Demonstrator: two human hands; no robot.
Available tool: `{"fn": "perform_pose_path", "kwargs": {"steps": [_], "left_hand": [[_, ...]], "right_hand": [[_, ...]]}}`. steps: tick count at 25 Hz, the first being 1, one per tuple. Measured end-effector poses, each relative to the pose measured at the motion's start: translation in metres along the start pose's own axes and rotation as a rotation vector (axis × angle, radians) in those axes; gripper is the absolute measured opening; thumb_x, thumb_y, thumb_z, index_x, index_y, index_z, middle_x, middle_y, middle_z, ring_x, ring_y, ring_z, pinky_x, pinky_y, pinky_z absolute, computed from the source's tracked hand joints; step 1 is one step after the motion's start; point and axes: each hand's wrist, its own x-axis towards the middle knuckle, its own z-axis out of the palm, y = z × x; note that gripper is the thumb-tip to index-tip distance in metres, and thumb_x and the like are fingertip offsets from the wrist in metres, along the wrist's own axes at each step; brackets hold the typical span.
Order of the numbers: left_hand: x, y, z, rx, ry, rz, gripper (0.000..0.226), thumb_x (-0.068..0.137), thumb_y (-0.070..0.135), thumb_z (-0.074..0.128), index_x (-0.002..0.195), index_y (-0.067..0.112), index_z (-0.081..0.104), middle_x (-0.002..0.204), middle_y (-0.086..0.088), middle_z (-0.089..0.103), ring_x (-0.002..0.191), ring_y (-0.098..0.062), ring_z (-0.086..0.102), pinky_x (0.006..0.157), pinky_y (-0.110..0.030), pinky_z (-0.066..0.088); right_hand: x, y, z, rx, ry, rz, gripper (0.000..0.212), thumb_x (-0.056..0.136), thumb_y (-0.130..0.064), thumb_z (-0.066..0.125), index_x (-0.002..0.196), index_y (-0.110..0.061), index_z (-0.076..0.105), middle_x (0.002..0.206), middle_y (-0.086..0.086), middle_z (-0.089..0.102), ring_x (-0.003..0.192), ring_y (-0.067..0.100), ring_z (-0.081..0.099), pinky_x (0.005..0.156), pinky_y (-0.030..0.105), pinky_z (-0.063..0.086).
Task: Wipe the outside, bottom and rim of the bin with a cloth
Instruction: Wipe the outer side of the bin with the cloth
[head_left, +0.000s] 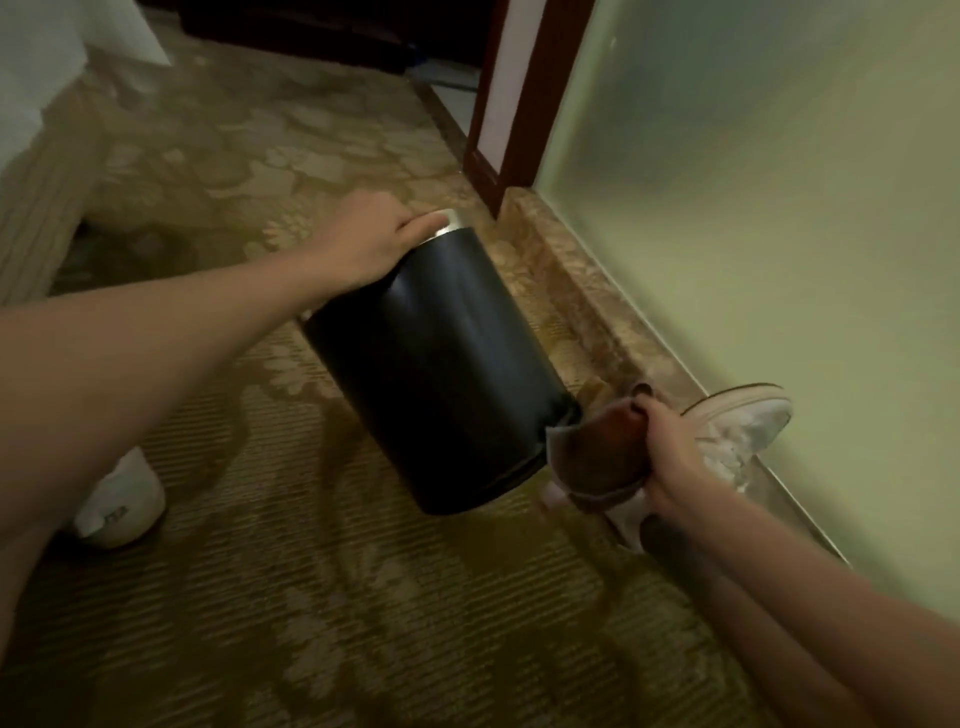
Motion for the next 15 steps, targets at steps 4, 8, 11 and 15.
{"fn": "perform_pose_path", "kwargs": {"steps": [4,8,11,15], "left_hand": [[-0.011,-0.009,0.004,-0.161,0.021,-0.066,0.055,0.097,0.050,0.041,0.067,0.008,0.061,0.068,-0.015,0.057,0.072,-0.034,0.058,0.060,-0.038,0.037],[-0.020,-0.024,0.003,-0.223,0.004,-0.180,0.061,0.098,0.048,0.042,0.071,0.000,0.066,0.069,-0.024,0.059,0.071,-0.038,0.059,0.061,-0.041,0.039],[-0.029,-0.029,0.001,-0.207,0.003,-0.166,0.059,0.098,0.050,0.040,0.077,0.003,0.068,0.070,-0.024,0.060,0.070,-0.038,0.059,0.063,-0.042,0.042],[-0.027,-0.027,0.003,-0.215,0.022,-0.133,0.061,0.098,0.052,0.039,0.083,0.002,0.070,0.071,-0.022,0.063,0.071,-0.036,0.061,0.068,-0.046,0.047]], "right_hand": [[0.011,0.034,-0.004,0.677,0.087,0.217,0.027,0.099,-0.027,0.043,0.113,-0.019,0.064,0.112,0.008,0.069,0.106,0.029,0.064,0.101,0.047,0.047],[-0.003,0.030,-0.003,0.988,0.108,0.118,0.034,0.099,-0.025,0.041,0.123,-0.013,0.061,0.115,0.014,0.068,0.106,0.030,0.065,0.103,0.047,0.047],[-0.005,-0.007,0.008,1.075,0.011,-0.117,0.028,0.096,-0.034,0.046,0.106,-0.015,0.062,0.100,0.008,0.069,0.091,0.022,0.067,0.084,0.033,0.055],[-0.002,0.001,0.032,0.976,-0.145,0.014,0.044,0.093,-0.045,0.043,0.100,-0.005,0.062,0.082,0.008,0.058,0.073,0.017,0.052,0.067,0.024,0.043]]}}
